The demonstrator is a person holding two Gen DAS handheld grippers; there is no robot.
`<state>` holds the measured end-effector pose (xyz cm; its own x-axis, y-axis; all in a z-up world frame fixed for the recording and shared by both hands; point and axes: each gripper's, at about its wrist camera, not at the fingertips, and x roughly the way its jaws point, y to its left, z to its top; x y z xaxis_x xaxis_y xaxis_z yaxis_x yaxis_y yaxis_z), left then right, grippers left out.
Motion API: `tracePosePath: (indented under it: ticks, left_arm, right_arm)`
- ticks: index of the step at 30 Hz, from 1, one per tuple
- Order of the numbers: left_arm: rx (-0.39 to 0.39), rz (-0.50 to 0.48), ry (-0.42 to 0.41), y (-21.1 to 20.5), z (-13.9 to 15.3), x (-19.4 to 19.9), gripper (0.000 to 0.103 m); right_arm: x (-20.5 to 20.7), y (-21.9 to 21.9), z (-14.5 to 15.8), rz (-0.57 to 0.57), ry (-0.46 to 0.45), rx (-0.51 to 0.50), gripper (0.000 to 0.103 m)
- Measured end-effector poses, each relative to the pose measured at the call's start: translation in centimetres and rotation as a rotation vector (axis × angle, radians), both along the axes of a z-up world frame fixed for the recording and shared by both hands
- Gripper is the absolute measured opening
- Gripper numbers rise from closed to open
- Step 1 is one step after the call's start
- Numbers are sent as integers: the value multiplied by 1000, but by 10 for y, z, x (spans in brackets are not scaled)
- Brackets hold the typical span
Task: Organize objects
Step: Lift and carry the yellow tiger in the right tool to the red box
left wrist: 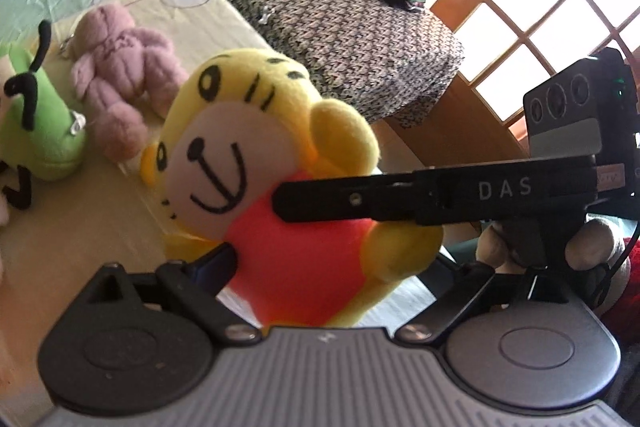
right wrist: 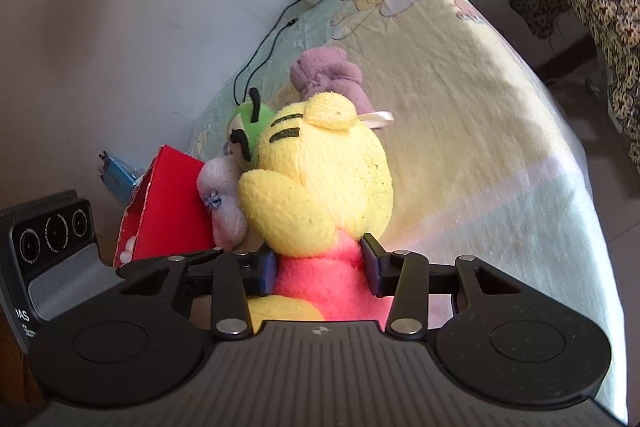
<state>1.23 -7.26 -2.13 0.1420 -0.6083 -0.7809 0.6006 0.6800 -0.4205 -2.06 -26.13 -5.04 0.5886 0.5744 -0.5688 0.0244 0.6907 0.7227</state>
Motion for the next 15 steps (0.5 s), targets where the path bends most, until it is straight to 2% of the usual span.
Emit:
tracePosePath:
  ticks: [4, 8, 15]
  left_arm:
    - [-26, -9, -34, -1, 13, -10, 94]
    - [-39, -5, -110, 3, 33, -23, 94]
    - [-58, 76, -240, 36, 69, -37, 94]
  right_arm:
    - [-11, -4, 9, -14, -35, 29, 44]
    - [-19, -3, 24, -18, -99, 55, 44]
    - [-12, 17, 49, 11, -209, 128, 44]
